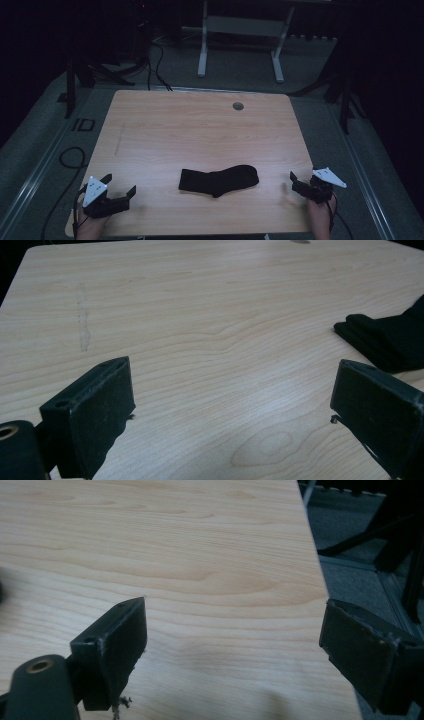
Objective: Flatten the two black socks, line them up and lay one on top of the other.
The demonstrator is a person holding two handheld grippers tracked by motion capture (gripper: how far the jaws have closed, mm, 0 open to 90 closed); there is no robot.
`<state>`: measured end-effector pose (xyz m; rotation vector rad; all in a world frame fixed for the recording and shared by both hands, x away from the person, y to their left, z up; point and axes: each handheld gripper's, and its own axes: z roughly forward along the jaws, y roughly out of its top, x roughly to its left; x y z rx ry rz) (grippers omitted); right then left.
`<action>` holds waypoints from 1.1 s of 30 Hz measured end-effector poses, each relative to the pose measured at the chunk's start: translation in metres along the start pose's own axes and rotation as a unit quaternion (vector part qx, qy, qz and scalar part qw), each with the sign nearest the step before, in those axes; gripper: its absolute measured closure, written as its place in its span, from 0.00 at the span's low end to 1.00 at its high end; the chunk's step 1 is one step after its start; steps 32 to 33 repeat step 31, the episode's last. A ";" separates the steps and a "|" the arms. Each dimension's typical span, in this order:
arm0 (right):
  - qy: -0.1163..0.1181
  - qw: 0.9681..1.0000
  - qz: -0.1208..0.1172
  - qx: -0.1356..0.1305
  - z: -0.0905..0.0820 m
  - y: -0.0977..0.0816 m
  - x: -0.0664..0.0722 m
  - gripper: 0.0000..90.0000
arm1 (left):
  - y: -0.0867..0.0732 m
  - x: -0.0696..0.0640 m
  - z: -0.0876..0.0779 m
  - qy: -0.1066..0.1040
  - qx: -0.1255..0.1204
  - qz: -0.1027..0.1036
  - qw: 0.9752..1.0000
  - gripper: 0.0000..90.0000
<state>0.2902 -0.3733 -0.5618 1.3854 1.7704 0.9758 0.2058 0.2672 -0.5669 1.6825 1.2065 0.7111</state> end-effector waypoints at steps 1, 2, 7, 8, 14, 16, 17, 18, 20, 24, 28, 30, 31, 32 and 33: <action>-0.001 1.000 0.007 -0.004 -0.001 0.000 -0.002 0.13 | 0.000 0.000 0.000 0.002 -0.001 0.000 1.000 0.04; -0.002 1.000 0.008 -0.005 -0.001 0.000 -0.003 0.13 | -0.001 0.001 -0.001 0.005 -0.005 0.002 1.000 0.04; -0.021 1.000 0.009 -0.005 -0.001 -0.001 -0.004 0.13 | -0.003 0.002 -0.004 0.020 -0.023 -0.001 1.000 0.04; -0.023 1.000 0.009 -0.007 -0.001 -0.001 -0.005 0.13 | -0.003 0.002 -0.005 0.023 -0.026 0.000 0.999 0.04; -0.038 0.999 0.023 -0.020 -0.004 -0.002 -0.009 0.13 | -0.004 0.004 -0.009 0.027 -0.039 -0.009 0.999 0.04; -0.041 0.998 0.029 -0.022 -0.004 -0.002 -0.011 0.14 | -0.004 0.004 -0.009 0.035 -0.040 -0.008 0.999 0.04; -0.043 0.998 0.031 -0.023 -0.004 -0.002 -0.011 0.14 | -0.004 0.005 -0.009 0.036 -0.044 -0.011 0.998 0.04; -0.043 0.998 0.031 -0.024 -0.004 -0.002 -0.011 0.14 | -0.004 0.005 -0.010 0.036 -0.045 -0.013 0.998 0.04; -0.045 0.998 0.028 -0.022 -0.004 -0.002 -0.010 0.14 | -0.004 0.006 -0.011 0.039 -0.048 -0.016 0.998 0.04; -0.045 0.999 0.023 -0.021 -0.003 -0.002 -0.009 0.14 | -0.005 0.007 -0.012 0.043 -0.052 -0.020 0.998 0.04; -0.044 0.999 0.023 -0.019 -0.003 -0.002 -0.009 0.14 | -0.005 0.007 -0.012 0.045 -0.054 -0.021 0.997 0.04; -0.044 0.999 0.024 -0.018 -0.002 -0.002 -0.009 0.14 | -0.005 0.008 -0.012 0.045 -0.056 -0.024 0.997 0.04; -0.044 0.999 0.024 -0.018 -0.002 -0.002 -0.009 0.14 | -0.005 0.008 -0.012 0.045 -0.056 -0.024 0.997 0.04; -0.044 0.999 0.024 -0.018 -0.002 -0.002 -0.009 0.14 | -0.005 0.008 -0.012 0.045 -0.056 -0.024 0.997 0.04; -0.044 0.999 0.024 -0.018 -0.002 -0.002 -0.009 0.14 | -0.005 0.008 -0.012 0.045 -0.056 -0.024 0.997 0.04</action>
